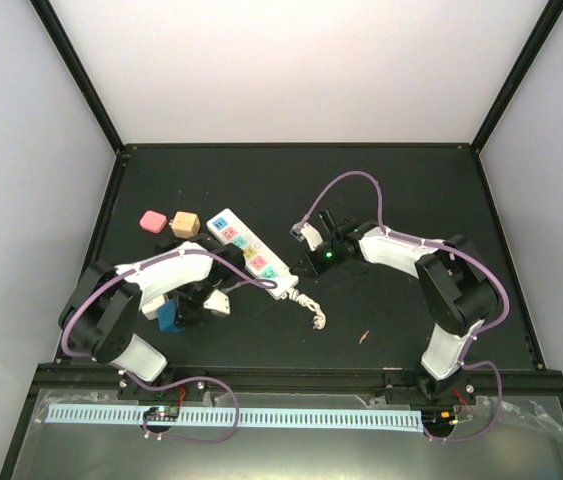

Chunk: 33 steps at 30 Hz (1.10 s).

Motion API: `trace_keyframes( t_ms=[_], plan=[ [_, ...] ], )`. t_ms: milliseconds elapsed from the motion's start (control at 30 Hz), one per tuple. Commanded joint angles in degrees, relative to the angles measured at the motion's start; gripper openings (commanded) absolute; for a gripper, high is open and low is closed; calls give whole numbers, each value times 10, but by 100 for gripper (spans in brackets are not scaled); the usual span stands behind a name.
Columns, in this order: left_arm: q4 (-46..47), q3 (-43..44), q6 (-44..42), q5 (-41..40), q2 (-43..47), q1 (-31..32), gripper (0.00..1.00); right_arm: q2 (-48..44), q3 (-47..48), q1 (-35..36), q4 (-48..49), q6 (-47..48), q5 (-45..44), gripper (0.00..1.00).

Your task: Pull the plug off the socket

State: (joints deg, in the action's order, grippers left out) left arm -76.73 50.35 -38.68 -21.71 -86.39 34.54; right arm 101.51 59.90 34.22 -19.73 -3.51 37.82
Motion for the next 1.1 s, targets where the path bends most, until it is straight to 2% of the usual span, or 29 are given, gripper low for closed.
trace_keyframes(
  t_ms=[0,567,700,867,1067],
  plan=[
    [9,33,9,-4,-32,-2,40,-16,1,-6,-1,9,3,15],
    [55,59,11,51,-69,-2,81,-27,-1,-19,-6,26,-6,28],
    [61,63,12,55,-66,-2,98,-28,-1,-19,-6,27,-10,31],
    [58,85,14,77,-44,-2,99,-36,0,-19,-4,30,-21,36],
    [46,146,30,134,10,-11,99,-42,18,-15,0,29,-56,67]
  ],
)
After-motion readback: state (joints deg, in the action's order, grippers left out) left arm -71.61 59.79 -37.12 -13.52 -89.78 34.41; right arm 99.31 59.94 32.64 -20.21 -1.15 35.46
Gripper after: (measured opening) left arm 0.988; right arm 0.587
